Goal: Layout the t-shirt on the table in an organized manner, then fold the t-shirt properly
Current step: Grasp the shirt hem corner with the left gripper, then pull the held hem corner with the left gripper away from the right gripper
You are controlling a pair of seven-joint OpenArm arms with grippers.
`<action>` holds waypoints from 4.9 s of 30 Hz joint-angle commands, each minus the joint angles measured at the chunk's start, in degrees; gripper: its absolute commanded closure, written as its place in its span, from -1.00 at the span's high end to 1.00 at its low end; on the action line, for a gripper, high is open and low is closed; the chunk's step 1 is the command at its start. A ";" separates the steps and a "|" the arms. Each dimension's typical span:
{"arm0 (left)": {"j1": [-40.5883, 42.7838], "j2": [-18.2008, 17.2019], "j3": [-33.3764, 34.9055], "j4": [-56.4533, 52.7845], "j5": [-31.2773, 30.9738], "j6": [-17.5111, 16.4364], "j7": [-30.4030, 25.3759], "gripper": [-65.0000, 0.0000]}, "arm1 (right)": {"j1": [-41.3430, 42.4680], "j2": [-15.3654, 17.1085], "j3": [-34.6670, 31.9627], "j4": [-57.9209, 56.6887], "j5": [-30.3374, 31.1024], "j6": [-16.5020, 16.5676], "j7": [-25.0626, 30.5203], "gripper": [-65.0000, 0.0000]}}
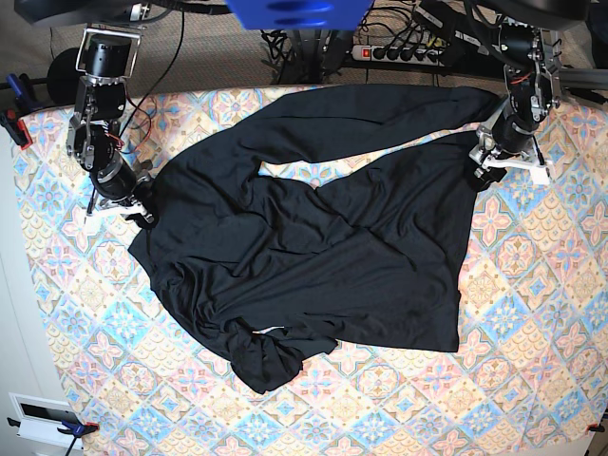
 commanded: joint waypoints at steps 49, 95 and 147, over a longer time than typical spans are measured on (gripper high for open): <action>-3.34 0.28 20.27 -2.88 -3.27 -7.56 13.10 0.14 | 0.14 0.39 -0.45 0.45 -0.79 -0.36 -1.80 -0.96; -9.23 -1.74 -11.56 -7.45 9.22 -7.30 13.02 -1.00 | 0.22 0.39 -0.02 1.06 -0.79 -0.36 -1.63 -0.96; -6.77 -1.13 -23.16 5.47 8.95 -7.47 20.22 0.41 | -2.33 3.73 0.07 14.78 -0.79 -0.36 -1.89 -0.33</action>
